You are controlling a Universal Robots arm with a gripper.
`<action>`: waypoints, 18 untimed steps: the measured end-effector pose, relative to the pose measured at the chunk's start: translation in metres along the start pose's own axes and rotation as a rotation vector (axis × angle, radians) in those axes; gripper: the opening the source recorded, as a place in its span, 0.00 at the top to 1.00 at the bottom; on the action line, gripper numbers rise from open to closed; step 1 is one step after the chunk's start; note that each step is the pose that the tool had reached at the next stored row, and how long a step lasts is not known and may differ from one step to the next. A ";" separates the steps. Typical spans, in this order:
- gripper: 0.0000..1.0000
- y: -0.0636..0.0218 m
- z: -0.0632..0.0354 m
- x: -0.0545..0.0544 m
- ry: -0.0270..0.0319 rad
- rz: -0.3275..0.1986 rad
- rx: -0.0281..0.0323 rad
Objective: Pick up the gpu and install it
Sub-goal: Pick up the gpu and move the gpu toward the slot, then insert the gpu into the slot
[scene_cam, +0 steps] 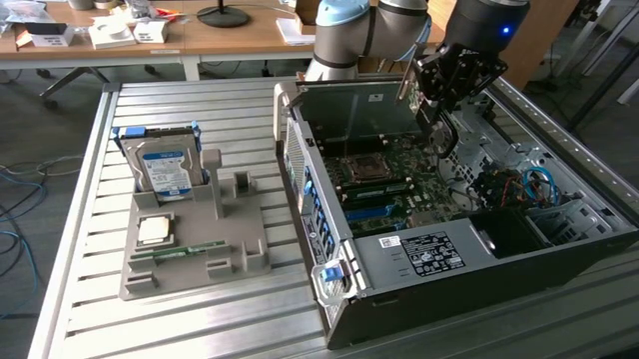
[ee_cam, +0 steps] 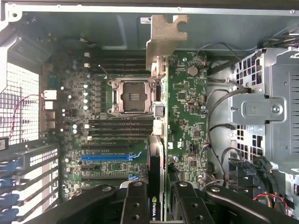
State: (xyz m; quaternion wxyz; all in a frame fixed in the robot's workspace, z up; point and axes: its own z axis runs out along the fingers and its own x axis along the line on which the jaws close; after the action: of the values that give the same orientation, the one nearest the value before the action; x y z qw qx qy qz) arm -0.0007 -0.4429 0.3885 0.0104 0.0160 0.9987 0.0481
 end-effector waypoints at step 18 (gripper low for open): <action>0.74 0.0000 0.0001 0.000 0.0056 -0.058 -0.0012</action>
State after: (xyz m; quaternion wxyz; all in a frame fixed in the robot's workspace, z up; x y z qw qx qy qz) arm -0.0006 -0.4429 0.3884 0.0091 -0.0133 0.9987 0.0484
